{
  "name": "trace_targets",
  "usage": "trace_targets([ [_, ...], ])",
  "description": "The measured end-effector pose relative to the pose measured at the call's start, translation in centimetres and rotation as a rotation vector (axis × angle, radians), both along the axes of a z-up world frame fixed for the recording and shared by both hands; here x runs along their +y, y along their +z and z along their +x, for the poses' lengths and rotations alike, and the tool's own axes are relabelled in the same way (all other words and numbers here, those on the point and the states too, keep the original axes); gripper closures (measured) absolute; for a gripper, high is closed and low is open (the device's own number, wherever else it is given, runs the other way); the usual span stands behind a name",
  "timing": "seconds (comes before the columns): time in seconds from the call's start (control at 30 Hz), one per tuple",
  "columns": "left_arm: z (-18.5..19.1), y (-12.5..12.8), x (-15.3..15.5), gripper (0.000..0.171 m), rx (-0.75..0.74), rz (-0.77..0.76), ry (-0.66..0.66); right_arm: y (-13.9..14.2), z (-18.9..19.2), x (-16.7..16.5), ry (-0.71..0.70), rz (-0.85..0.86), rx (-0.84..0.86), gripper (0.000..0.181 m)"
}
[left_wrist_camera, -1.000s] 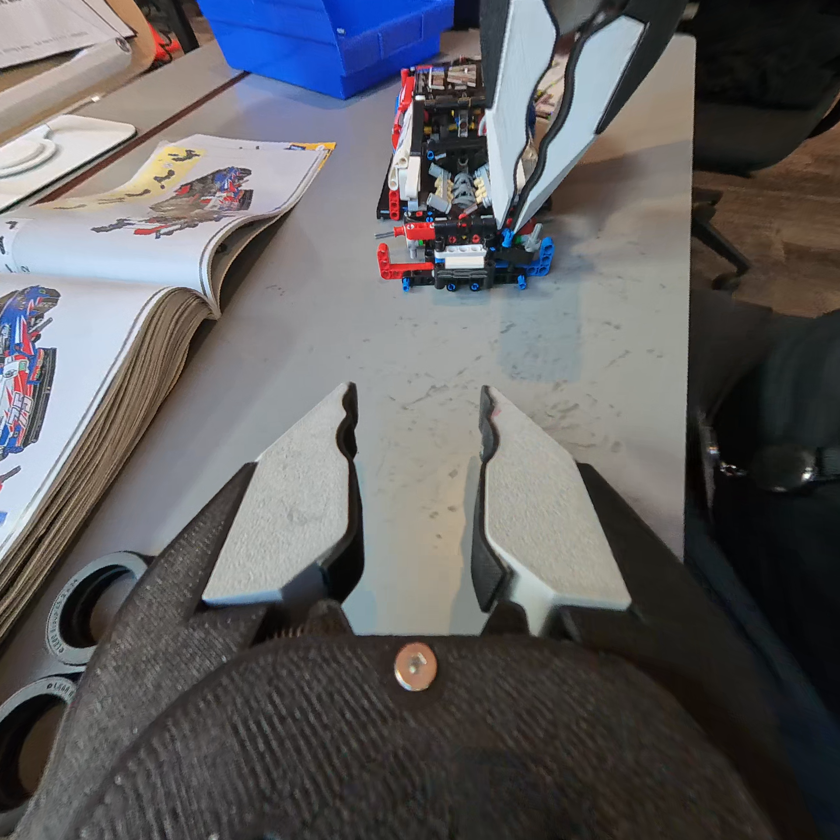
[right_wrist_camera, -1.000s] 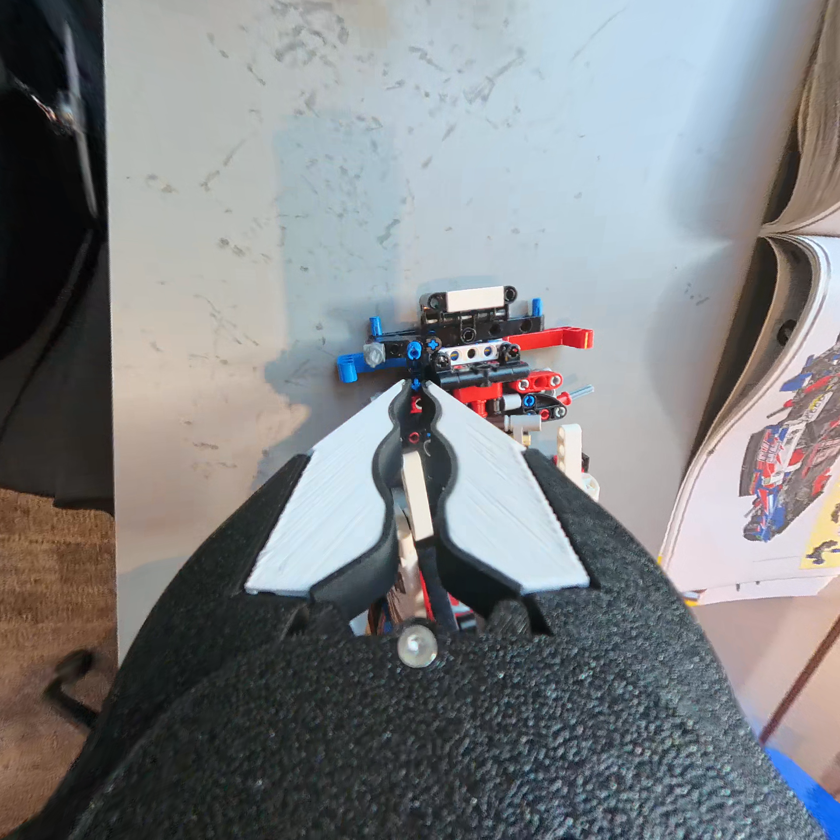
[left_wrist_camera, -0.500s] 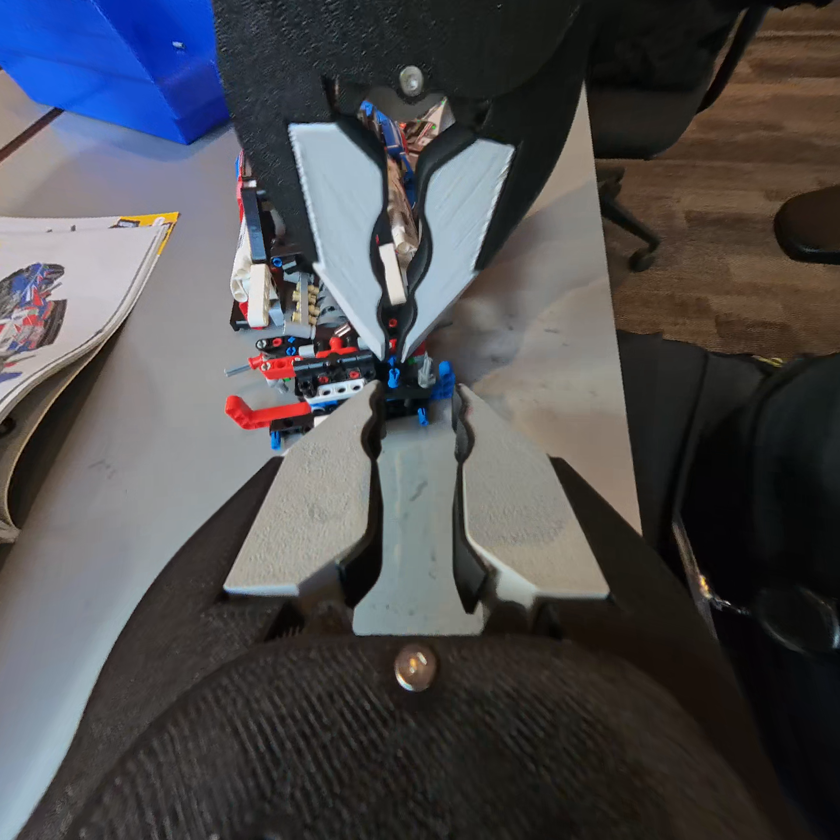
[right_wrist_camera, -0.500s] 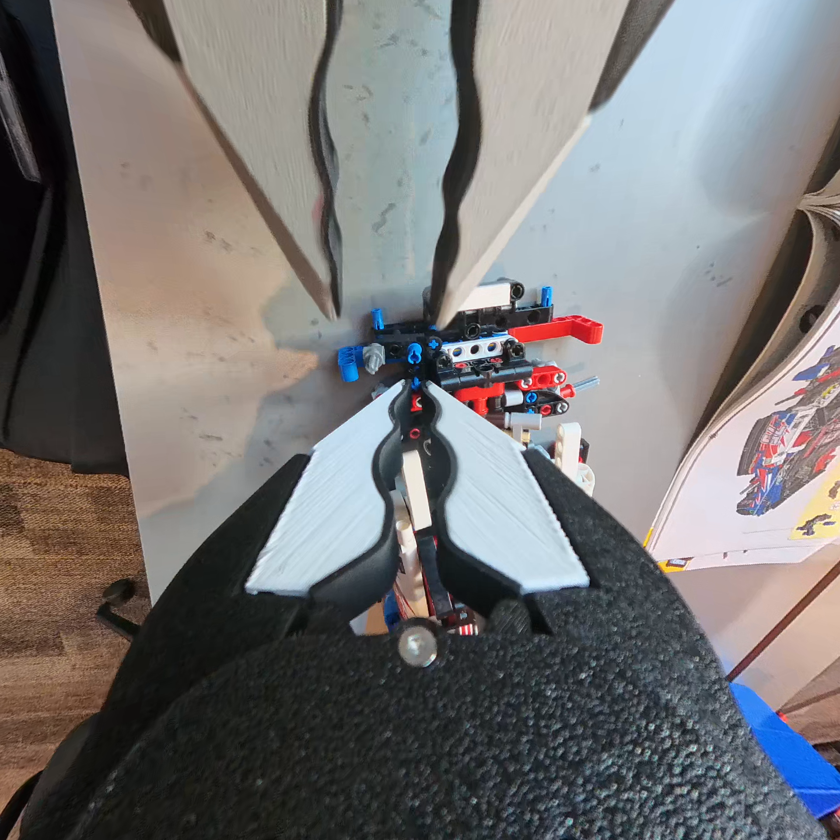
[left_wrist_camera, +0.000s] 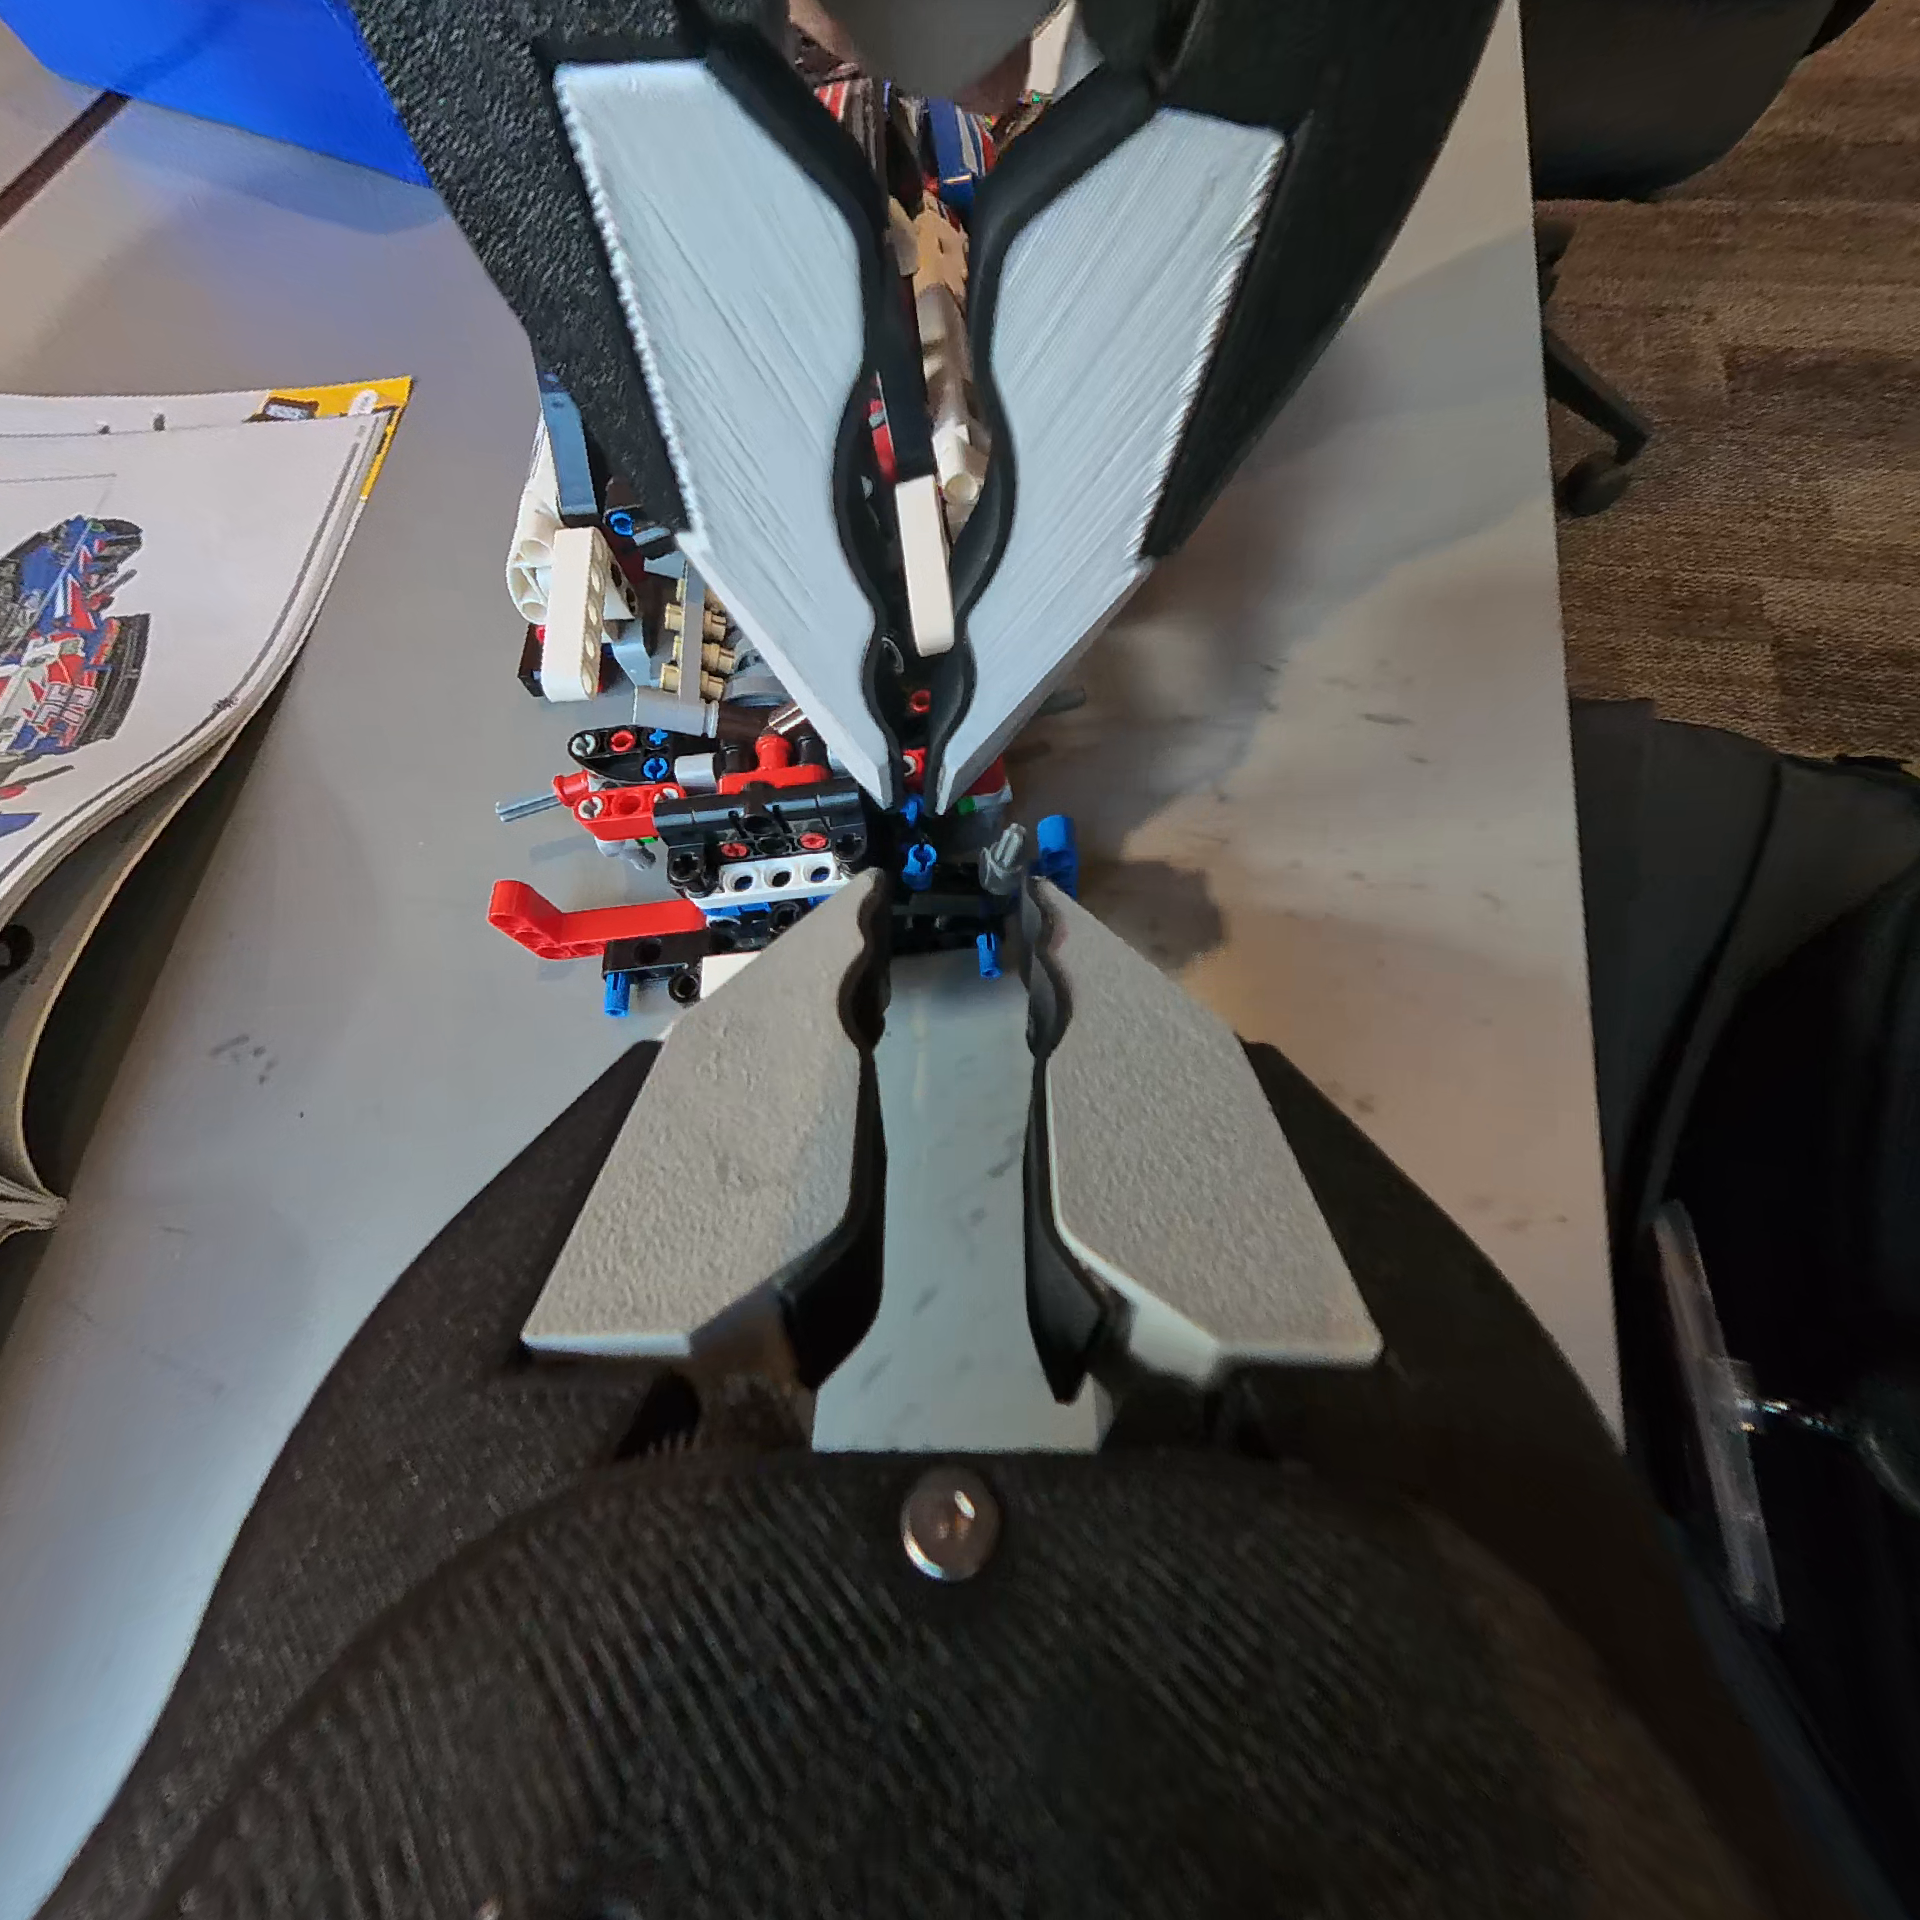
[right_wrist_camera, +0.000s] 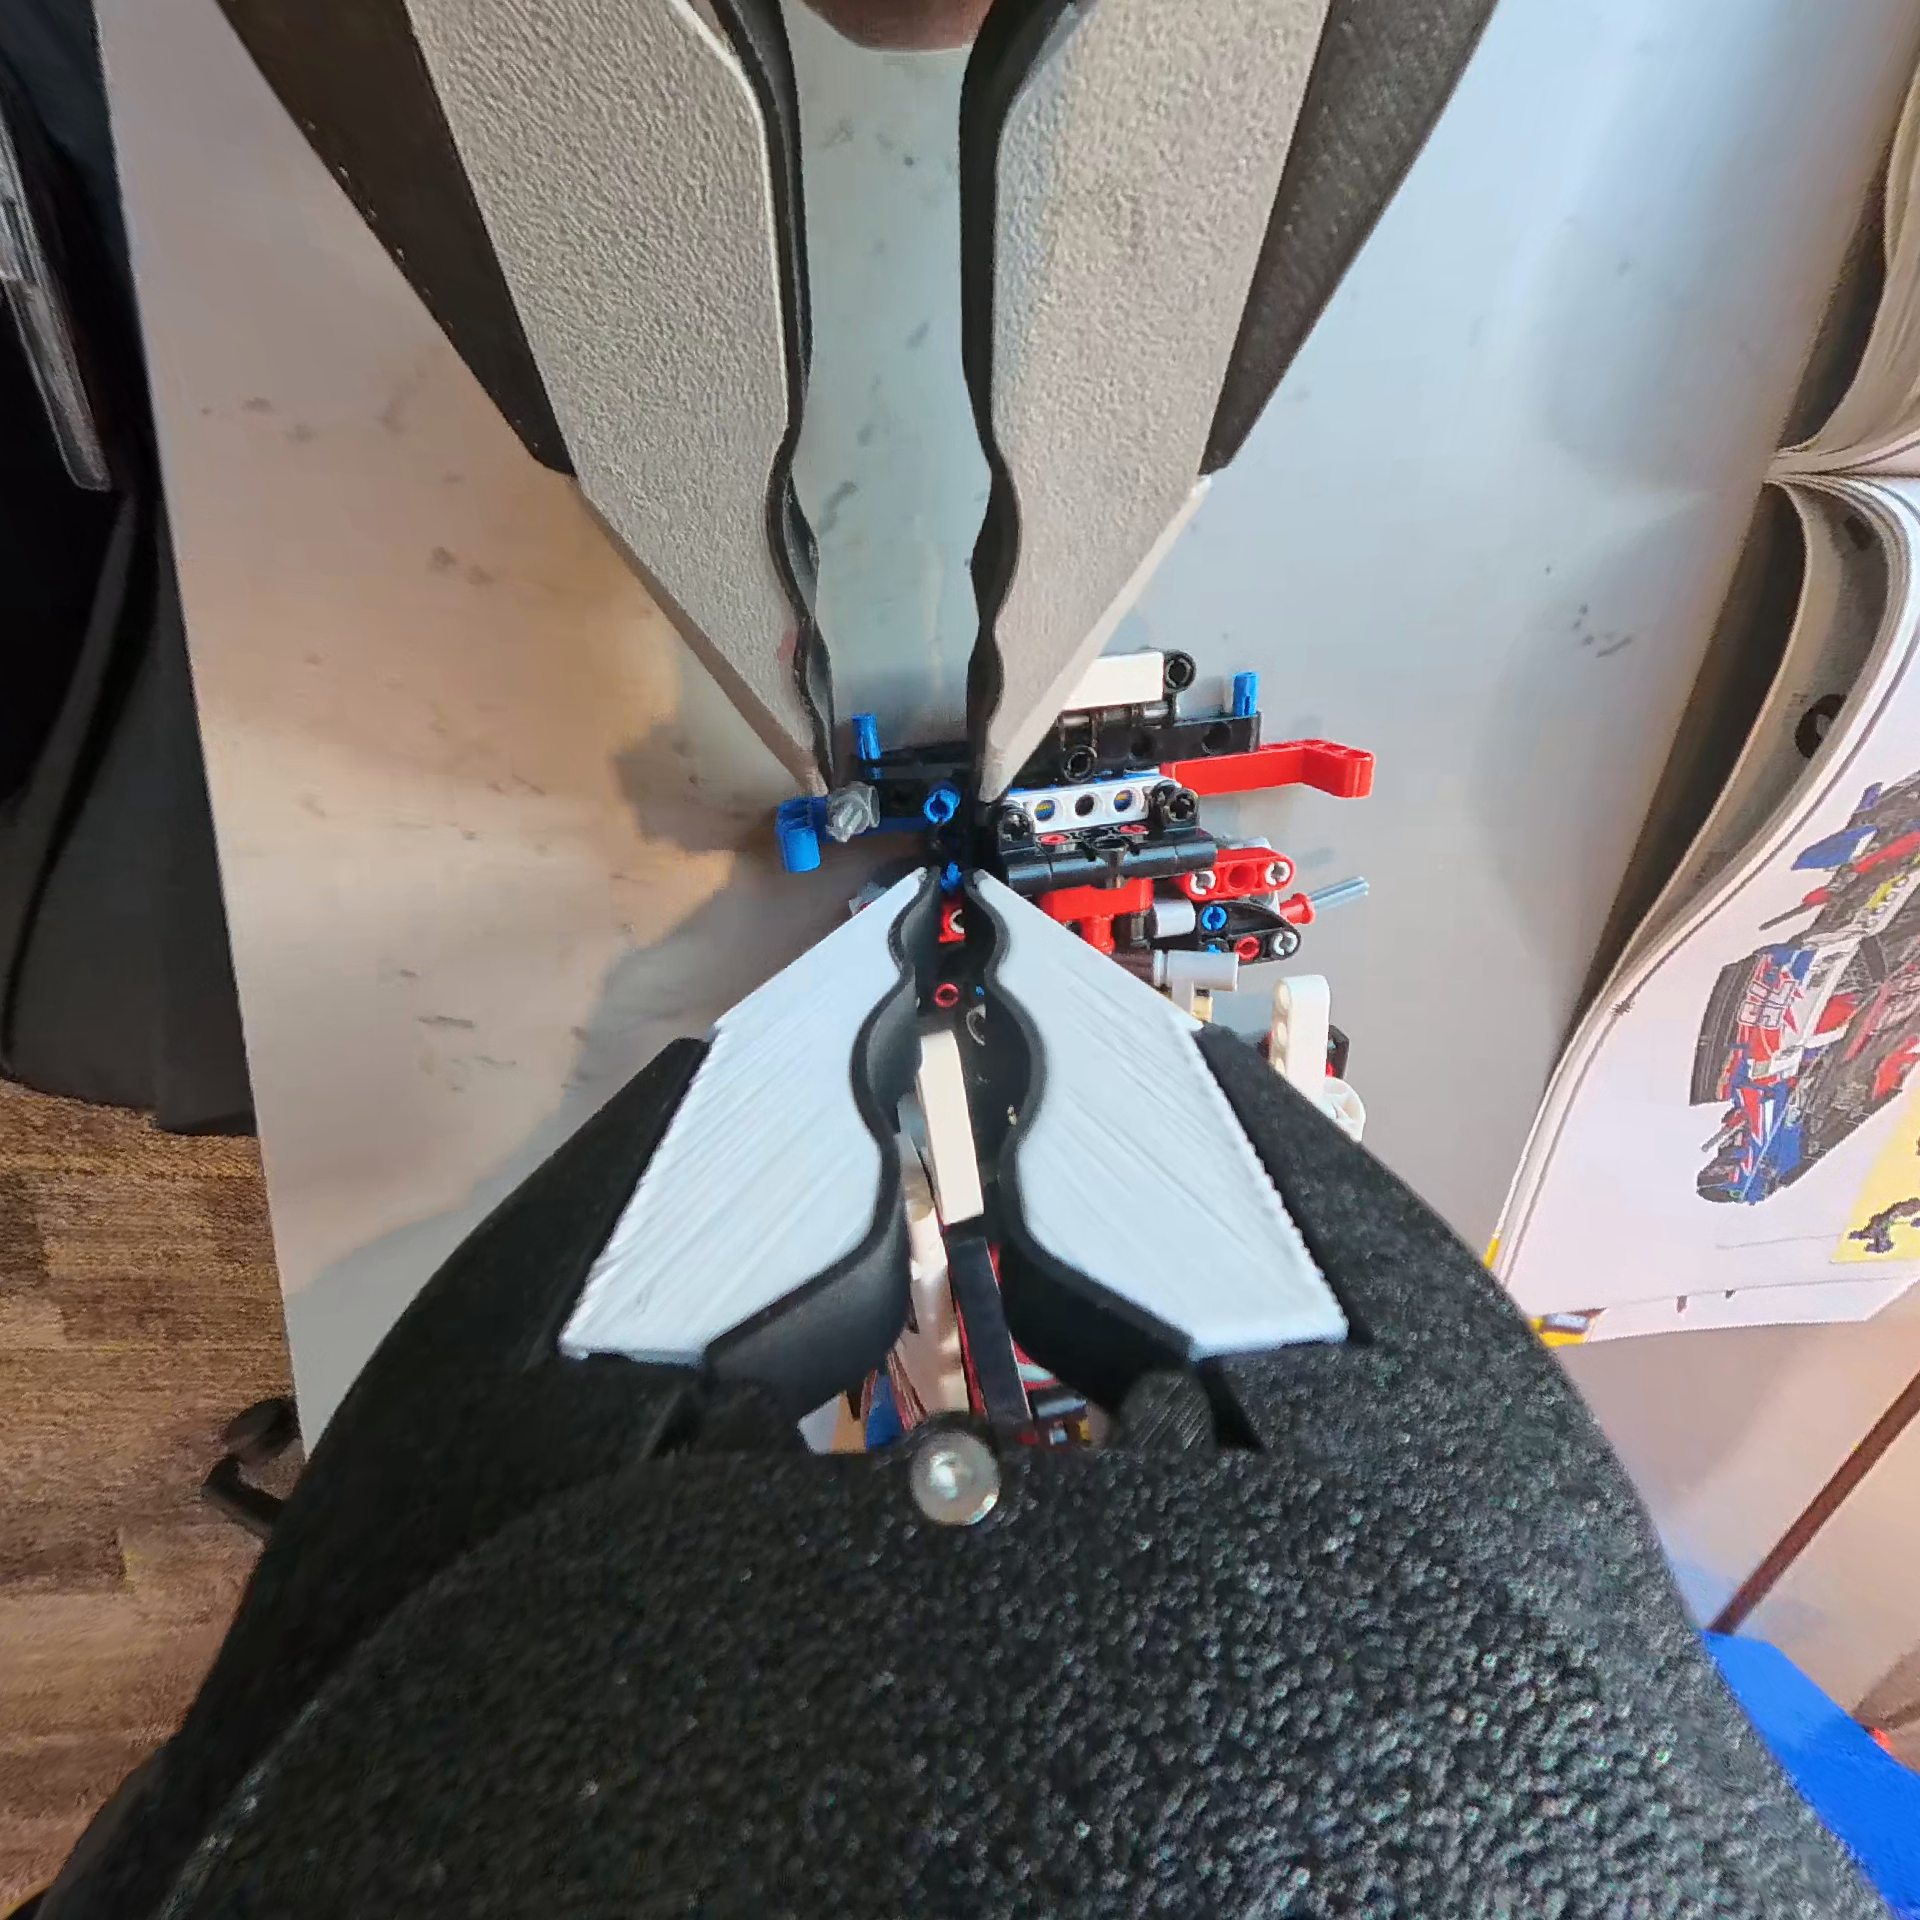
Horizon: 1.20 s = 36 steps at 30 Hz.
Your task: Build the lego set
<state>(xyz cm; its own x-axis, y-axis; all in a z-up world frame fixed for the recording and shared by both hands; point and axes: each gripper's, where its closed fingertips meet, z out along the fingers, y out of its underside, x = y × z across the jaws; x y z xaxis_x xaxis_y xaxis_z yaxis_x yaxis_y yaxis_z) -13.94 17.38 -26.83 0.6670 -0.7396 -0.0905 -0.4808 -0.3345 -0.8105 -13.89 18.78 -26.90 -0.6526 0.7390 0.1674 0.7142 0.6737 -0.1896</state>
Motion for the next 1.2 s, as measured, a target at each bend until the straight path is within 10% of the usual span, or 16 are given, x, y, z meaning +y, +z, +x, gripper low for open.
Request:
trace_targets([
  [0.03, 0.0, 0.0, 0.1, 0.151, -0.008, -0.009, 0.004, 0.0, -0.1, 0.1, -0.006, -0.002, 0.007, 0.179],
  [0.63, -0.1, 0.2, 0.3, 0.150, -0.090, -0.082, -0.007, 2.0, 0.6, -2.9, -0.468, -0.250, 0.474, 0.165],
  [1.2, 2.6, 0.5, -2.2, 0.146, -0.155, -0.122, 0.053, -0.7, 4.3, -3.4, -0.389, -0.154, 0.344, 0.172],
])
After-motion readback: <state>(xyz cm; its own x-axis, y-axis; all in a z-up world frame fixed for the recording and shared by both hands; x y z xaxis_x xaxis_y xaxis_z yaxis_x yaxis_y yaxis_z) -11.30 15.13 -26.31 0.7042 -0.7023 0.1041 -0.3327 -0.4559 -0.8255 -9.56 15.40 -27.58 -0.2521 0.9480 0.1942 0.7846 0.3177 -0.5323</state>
